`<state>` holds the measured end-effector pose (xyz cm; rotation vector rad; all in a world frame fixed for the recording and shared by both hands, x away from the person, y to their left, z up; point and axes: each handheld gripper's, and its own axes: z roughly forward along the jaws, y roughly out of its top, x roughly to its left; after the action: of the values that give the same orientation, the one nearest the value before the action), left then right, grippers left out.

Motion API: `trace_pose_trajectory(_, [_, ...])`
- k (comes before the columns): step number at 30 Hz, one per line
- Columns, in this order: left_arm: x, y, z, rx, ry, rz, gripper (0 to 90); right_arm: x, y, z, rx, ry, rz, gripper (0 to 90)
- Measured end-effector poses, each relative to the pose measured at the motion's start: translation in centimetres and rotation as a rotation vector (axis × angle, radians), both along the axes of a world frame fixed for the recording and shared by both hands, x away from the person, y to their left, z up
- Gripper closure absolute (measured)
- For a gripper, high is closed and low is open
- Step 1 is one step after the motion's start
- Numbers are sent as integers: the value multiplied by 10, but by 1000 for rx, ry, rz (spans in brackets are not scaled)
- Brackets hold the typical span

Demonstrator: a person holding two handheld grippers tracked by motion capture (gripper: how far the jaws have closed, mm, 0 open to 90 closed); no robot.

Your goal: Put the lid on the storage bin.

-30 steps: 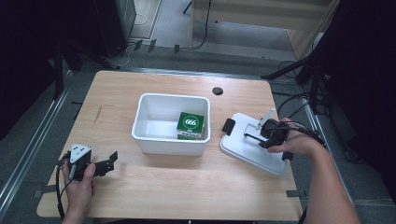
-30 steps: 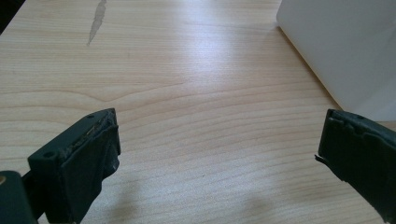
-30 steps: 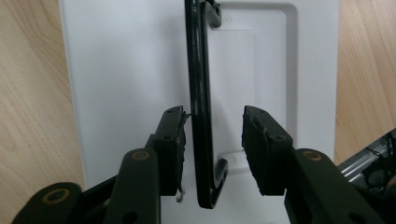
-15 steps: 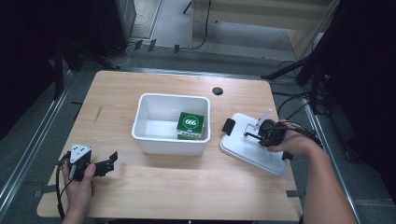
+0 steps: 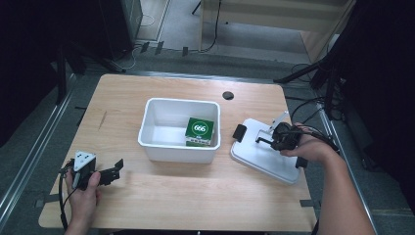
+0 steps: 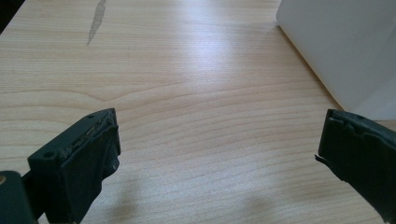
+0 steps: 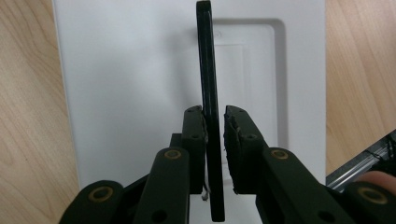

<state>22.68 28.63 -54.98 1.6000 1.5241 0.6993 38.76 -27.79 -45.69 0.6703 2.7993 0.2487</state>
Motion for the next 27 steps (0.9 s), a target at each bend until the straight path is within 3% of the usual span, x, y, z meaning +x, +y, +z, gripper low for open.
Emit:
trace_pose_trajectory(10, [0, 1, 0, -1, 2, -1, 0, 1, 0, 4, 9, 17, 19, 853])
trace_pose_trajectory(13, [0, 1, 0, -2, 3, -2, 0, 1, 0, 5, 8, -17, 23, 855])
trace_pose_trajectory(27, [0, 1, 0, -1, 2, -1, 0, 1, -2, 33, 31, -52, 40, 856])
